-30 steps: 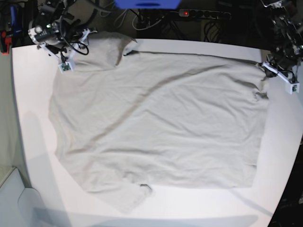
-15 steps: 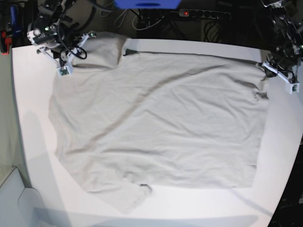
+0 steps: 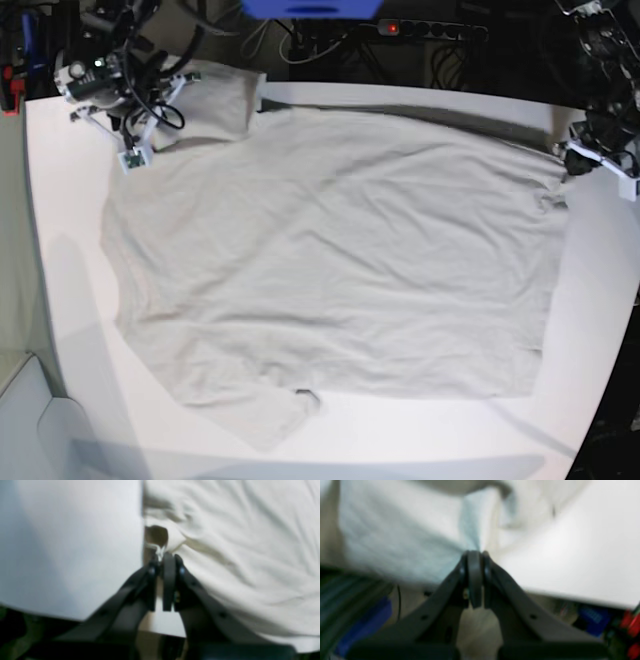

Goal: Layout the t-shirt on the table in an organized manner, then fold the t-shirt properly

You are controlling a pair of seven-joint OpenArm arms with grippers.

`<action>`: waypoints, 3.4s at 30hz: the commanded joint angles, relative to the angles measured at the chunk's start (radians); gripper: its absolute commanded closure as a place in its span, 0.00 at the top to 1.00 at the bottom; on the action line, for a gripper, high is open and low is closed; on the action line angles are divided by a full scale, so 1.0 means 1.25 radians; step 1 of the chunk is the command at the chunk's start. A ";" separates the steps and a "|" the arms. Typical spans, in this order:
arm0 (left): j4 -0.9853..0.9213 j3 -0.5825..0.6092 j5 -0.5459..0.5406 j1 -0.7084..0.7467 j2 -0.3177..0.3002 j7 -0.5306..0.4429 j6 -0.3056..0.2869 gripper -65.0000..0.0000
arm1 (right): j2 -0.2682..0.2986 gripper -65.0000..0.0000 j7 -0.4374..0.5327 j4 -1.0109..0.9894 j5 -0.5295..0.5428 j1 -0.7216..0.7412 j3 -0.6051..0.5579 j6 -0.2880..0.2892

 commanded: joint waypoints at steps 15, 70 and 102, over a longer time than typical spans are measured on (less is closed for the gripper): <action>0.096 -0.007 -0.035 -0.063 -0.010 -0.012 0.003 0.01 | 0.001 0.00 0.005 0.016 0.006 0.102 0.002 -0.003; -0.111 -0.002 -0.032 -0.273 -0.012 -0.018 0.008 0.01 | 0.066 0.00 0.111 -0.231 0.006 0.409 -0.003 -0.003; -0.273 -0.001 0.019 -0.334 -0.028 -0.073 0.009 0.01 | 0.070 0.00 0.114 -0.281 0.003 0.453 -0.003 -0.003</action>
